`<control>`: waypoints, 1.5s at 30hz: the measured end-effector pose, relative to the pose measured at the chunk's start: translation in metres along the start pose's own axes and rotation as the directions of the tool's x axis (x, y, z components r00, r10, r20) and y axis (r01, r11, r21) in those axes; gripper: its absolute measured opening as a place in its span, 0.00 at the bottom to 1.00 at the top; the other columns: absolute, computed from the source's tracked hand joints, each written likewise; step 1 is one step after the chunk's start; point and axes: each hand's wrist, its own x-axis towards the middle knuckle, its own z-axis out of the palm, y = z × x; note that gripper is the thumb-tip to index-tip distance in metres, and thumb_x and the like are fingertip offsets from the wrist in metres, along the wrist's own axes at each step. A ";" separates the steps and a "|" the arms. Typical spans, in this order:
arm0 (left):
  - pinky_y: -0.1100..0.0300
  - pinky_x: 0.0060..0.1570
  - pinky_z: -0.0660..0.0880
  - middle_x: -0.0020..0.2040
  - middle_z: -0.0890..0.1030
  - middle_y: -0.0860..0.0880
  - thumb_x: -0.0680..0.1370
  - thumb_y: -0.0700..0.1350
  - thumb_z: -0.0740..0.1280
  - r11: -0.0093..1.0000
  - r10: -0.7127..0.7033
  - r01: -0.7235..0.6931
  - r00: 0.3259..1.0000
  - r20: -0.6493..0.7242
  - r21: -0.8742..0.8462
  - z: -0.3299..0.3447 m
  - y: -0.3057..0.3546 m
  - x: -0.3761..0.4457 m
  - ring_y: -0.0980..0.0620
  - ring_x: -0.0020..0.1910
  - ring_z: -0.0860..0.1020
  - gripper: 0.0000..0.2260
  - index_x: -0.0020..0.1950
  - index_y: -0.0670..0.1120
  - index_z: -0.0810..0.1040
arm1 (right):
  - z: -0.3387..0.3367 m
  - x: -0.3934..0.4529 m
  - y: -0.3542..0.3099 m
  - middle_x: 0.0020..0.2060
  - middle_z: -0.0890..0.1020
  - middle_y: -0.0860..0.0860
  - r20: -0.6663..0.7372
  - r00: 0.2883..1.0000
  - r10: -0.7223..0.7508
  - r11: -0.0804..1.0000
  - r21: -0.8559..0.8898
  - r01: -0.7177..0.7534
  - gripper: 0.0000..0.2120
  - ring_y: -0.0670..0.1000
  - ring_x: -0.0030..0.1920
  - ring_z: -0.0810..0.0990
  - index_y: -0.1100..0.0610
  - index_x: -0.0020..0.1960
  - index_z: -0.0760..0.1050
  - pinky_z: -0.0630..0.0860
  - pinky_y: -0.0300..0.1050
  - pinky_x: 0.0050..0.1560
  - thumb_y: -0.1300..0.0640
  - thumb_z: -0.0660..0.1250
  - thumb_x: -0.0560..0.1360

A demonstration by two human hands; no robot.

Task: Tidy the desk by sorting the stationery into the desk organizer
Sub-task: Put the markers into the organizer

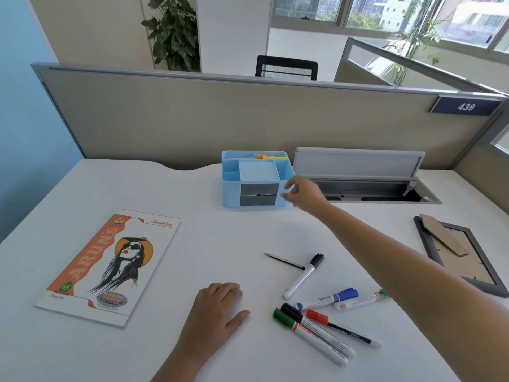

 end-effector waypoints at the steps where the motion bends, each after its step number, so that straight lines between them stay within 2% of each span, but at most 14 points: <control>1: 0.64 0.48 0.64 0.52 0.78 0.57 0.74 0.59 0.60 1.000 -0.001 0.001 1.000 -0.001 0.000 0.000 0.000 0.000 0.57 0.50 0.71 0.14 0.51 0.51 0.76 | 0.007 -0.007 0.004 0.39 0.81 0.55 0.132 0.991 -0.022 0.994 -0.103 0.036 0.10 0.50 0.35 0.77 0.55 0.50 0.73 0.74 0.44 0.40 0.52 0.69 0.72; 4: 0.64 0.48 0.64 0.52 0.78 0.57 0.73 0.58 0.60 1.000 0.001 -0.001 1.000 -0.003 -0.002 0.001 0.000 0.000 0.57 0.50 0.72 0.14 0.51 0.51 0.76 | 0.024 -0.032 0.010 0.47 0.83 0.56 0.557 0.828 0.069 0.897 -0.398 0.194 0.17 0.47 0.33 0.76 0.59 0.52 0.77 0.74 0.43 0.45 0.48 0.70 0.71; 6: 0.64 0.48 0.64 0.52 0.78 0.57 0.73 0.58 0.61 1.000 0.001 -0.001 1.000 -0.005 -0.004 0.001 0.001 0.001 0.57 0.50 0.72 0.14 0.51 0.51 0.76 | 0.032 -0.048 0.016 0.42 0.81 0.52 0.629 0.737 0.248 0.773 -0.587 0.241 0.21 0.48 0.35 0.76 0.61 0.55 0.77 0.75 0.44 0.44 0.46 0.70 0.70; 8: 0.64 0.47 0.64 0.52 0.78 0.57 0.73 0.58 0.61 1.000 0.002 -0.002 1.000 -0.009 -0.001 0.001 0.000 0.001 0.57 0.50 0.71 0.13 0.50 0.51 0.75 | 0.040 -0.058 0.023 0.41 0.80 0.52 0.566 0.772 0.289 0.670 -0.696 0.259 0.21 0.51 0.40 0.77 0.60 0.53 0.76 0.73 0.44 0.44 0.46 0.71 0.69; 10: 0.64 0.47 0.64 0.52 0.78 0.57 0.73 0.58 0.61 1.000 0.004 -0.004 1.000 -0.010 0.003 0.001 0.000 0.000 0.57 0.49 0.71 0.13 0.50 0.51 0.75 | 0.044 -0.062 0.026 0.47 0.82 0.53 0.523 0.815 0.250 0.674 -0.698 0.241 0.17 0.53 0.44 0.76 0.59 0.53 0.77 0.72 0.46 0.44 0.49 0.70 0.69; 15: 0.64 0.48 0.63 0.52 0.78 0.57 0.73 0.58 0.60 1.000 -0.001 0.001 1.000 -0.009 -0.005 0.001 0.002 0.000 0.57 0.50 0.71 0.13 0.51 0.52 0.74 | 0.028 -0.056 0.017 0.35 0.80 0.51 0.525 0.835 0.165 0.916 -0.395 0.067 0.09 0.49 0.33 0.76 0.62 0.46 0.79 0.73 0.36 0.35 0.57 0.64 0.73; 18: 0.65 0.48 0.63 0.52 0.78 0.57 0.73 0.58 0.60 1.000 -0.007 0.007 1.000 -0.004 -0.005 0.000 0.002 0.000 0.58 0.50 0.71 0.13 0.51 0.52 0.75 | 0.011 -0.035 0.008 0.32 0.80 0.50 0.341 0.932 0.122 0.981 -0.184 -0.061 0.06 0.45 0.30 0.76 0.58 0.39 0.76 0.74 0.34 0.31 0.57 0.65 0.73; 23: 0.64 0.48 0.64 0.51 0.79 0.57 0.73 0.59 0.60 1.000 -0.002 0.002 1.000 -0.006 0.004 0.000 0.002 0.000 0.57 0.50 0.71 0.14 0.51 0.52 0.75 | -0.024 0.007 -0.019 0.39 0.82 0.56 -0.036 0.998 0.058 0.994 -0.096 -0.061 0.06 0.54 0.41 0.81 0.62 0.45 0.77 0.79 0.51 0.52 0.61 0.62 0.75; 25: 0.64 0.47 0.64 0.52 0.79 0.57 0.73 0.59 0.60 1.000 -0.002 0.002 1.000 -0.003 0.005 0.000 0.002 0.001 0.57 0.50 0.72 0.13 0.51 0.52 0.75 | -0.031 0.023 -0.025 0.41 0.83 0.58 -0.106 0.990 0.091 0.996 -0.011 -0.093 0.08 0.56 0.43 0.82 0.63 0.48 0.78 0.80 0.51 0.53 0.62 0.61 0.75; 29: 0.64 0.48 0.64 0.52 0.78 0.57 0.74 0.59 0.60 1.000 -0.003 0.003 1.000 0.013 0.004 0.000 0.001 0.001 0.57 0.50 0.72 0.14 0.52 0.52 0.75 | -0.030 0.040 -0.023 0.50 0.83 0.59 -0.101 0.982 0.159 0.975 0.171 -0.140 0.12 0.49 0.36 0.80 0.62 0.57 0.75 0.79 0.47 0.49 0.61 0.61 0.75; 32: 0.64 0.48 0.64 0.52 0.78 0.57 0.74 0.59 0.60 1.000 -0.004 0.004 1.000 0.020 0.008 0.000 0.000 0.001 0.57 0.50 0.72 0.14 0.52 0.52 0.75 | -0.029 0.040 -0.019 0.52 0.82 0.60 -0.101 0.978 0.184 0.963 0.217 -0.158 0.16 0.53 0.43 0.83 0.61 0.63 0.70 0.80 0.48 0.50 0.61 0.62 0.76; 38: 0.64 0.48 0.64 0.52 0.78 0.57 0.74 0.58 0.60 1.000 -0.003 0.003 1.000 -0.008 0.014 0.000 0.000 0.000 0.57 0.50 0.71 0.14 0.50 0.51 0.77 | -0.022 0.012 -0.003 0.53 0.81 0.59 -0.047 0.994 0.096 0.977 0.198 -0.085 0.14 0.50 0.40 0.81 0.60 0.60 0.72 0.79 0.44 0.43 0.61 0.65 0.75; 40: 0.63 0.47 0.64 0.52 0.78 0.56 0.74 0.58 0.60 1.000 -0.002 0.002 1.000 -0.007 0.013 0.000 0.000 0.000 0.56 0.49 0.71 0.14 0.50 0.51 0.76 | -0.020 -0.007 0.007 0.49 0.81 0.58 0.047 0.999 0.018 0.991 0.132 -0.024 0.13 0.50 0.40 0.80 0.61 0.59 0.73 0.77 0.41 0.40 0.60 0.65 0.75; 45: 0.63 0.47 0.64 0.52 0.78 0.55 0.74 0.57 0.60 1.000 0.003 -0.003 1.000 -0.016 0.018 0.000 0.000 0.001 0.56 0.50 0.72 0.13 0.51 0.50 0.76 | -0.026 -0.047 0.036 0.53 0.77 0.50 0.374 0.924 -0.085 0.955 -0.234 0.183 0.13 0.50 0.48 0.77 0.54 0.58 0.75 0.72 0.42 0.52 0.58 0.67 0.74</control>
